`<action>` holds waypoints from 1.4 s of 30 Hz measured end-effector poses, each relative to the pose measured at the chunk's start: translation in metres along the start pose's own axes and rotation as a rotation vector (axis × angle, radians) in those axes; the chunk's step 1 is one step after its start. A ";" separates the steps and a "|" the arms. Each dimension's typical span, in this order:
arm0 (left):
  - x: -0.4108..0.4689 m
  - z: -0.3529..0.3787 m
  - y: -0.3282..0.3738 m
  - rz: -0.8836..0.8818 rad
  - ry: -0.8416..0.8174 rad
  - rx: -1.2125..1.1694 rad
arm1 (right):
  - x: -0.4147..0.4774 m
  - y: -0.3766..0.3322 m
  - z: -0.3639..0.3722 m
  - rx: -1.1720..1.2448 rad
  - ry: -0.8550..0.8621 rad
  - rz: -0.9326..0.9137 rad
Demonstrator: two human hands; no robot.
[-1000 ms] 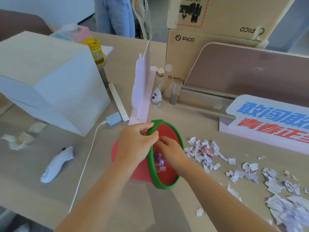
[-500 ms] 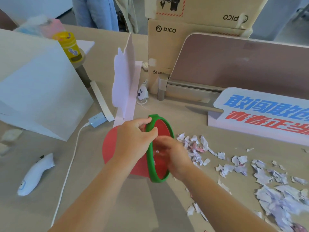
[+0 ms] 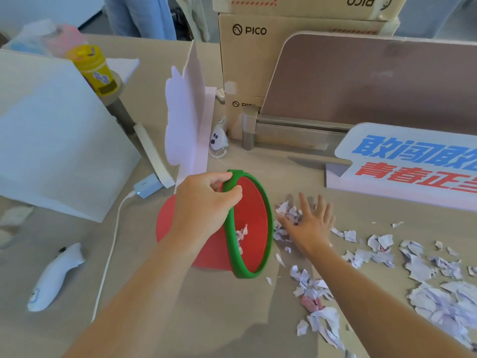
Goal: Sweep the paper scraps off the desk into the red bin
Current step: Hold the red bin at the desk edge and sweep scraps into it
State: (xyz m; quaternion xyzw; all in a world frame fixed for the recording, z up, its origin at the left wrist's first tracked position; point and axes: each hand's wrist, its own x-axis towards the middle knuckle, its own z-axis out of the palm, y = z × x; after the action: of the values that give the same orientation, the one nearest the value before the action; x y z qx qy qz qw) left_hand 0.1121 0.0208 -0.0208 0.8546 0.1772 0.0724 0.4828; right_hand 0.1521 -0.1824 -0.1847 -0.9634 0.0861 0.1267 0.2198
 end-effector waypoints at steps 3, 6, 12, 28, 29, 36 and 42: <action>0.008 0.002 0.000 -0.016 0.007 0.006 | 0.008 0.000 0.011 -0.133 -0.069 -0.138; 0.014 0.003 -0.002 -0.041 0.003 0.005 | 0.006 -0.001 0.017 -0.227 -0.026 -0.289; 0.017 0.001 -0.008 -0.058 0.024 -0.007 | -0.002 0.003 0.029 -0.210 0.127 -0.588; -0.007 -0.004 -0.002 -0.030 0.012 -0.015 | -0.037 -0.005 -0.009 0.160 0.088 -0.029; -0.008 -0.005 -0.002 -0.029 0.012 -0.012 | -0.039 -0.017 -0.017 0.241 0.122 -0.039; -0.020 -0.005 0.000 0.000 0.009 -0.002 | -0.056 -0.099 -0.028 0.360 -0.070 -0.352; -0.020 -0.010 -0.001 -0.016 0.035 -0.010 | -0.058 -0.120 -0.001 0.217 -0.233 -0.554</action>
State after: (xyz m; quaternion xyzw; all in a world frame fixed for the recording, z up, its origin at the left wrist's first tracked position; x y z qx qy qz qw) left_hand 0.0905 0.0217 -0.0157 0.8493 0.1919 0.0842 0.4845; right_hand 0.1236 -0.0700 -0.1190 -0.9003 -0.1920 0.1617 0.3556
